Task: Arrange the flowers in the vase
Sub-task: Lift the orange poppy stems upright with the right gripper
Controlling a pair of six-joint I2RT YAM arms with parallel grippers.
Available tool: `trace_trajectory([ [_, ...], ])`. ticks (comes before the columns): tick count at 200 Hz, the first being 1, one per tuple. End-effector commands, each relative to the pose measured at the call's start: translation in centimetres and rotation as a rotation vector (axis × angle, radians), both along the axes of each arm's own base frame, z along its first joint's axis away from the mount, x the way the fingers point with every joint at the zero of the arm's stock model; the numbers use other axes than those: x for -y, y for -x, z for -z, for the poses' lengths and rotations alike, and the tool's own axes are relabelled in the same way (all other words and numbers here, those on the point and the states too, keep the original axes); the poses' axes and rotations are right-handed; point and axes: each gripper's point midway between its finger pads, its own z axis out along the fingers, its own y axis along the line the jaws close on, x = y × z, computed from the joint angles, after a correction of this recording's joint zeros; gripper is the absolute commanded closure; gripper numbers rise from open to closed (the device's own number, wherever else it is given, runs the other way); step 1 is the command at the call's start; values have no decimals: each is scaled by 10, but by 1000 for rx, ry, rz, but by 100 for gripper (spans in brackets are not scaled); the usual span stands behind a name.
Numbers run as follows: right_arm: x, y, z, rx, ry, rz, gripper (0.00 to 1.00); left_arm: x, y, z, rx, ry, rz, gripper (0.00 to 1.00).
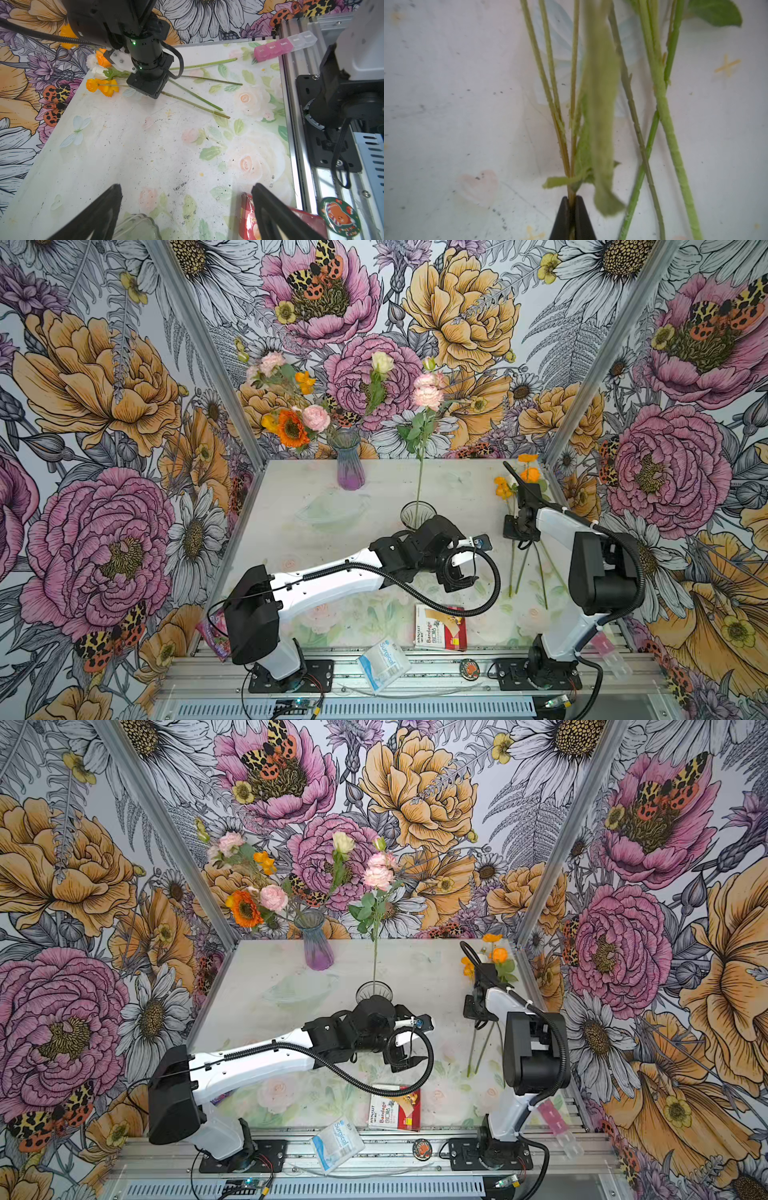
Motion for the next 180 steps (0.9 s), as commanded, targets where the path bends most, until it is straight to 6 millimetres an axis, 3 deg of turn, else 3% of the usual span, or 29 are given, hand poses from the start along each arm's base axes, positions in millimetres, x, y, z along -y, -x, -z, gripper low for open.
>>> trace_trajectory([
  [1,-22,-8,-44,131,-56,-54,100,-12,-6,-23,72,31,-28,1],
  [25,-36,-6,-87,248,-122,-44,100,-25,-12,-42,86,70,-34,1],
  [48,-52,-6,-138,400,-178,-55,100,-41,-2,-66,86,146,61,1],
  [77,-73,2,-224,698,-226,-71,100,-75,3,-98,120,263,152,1],
  [111,-94,23,-314,1047,-233,-94,100,-126,-26,-139,129,435,121,1],
  [147,-136,41,-391,1322,-311,-195,100,-153,-50,-137,68,418,105,1],
  [180,-185,57,-430,1480,-342,-334,100,-166,-64,-131,69,395,54,1],
])
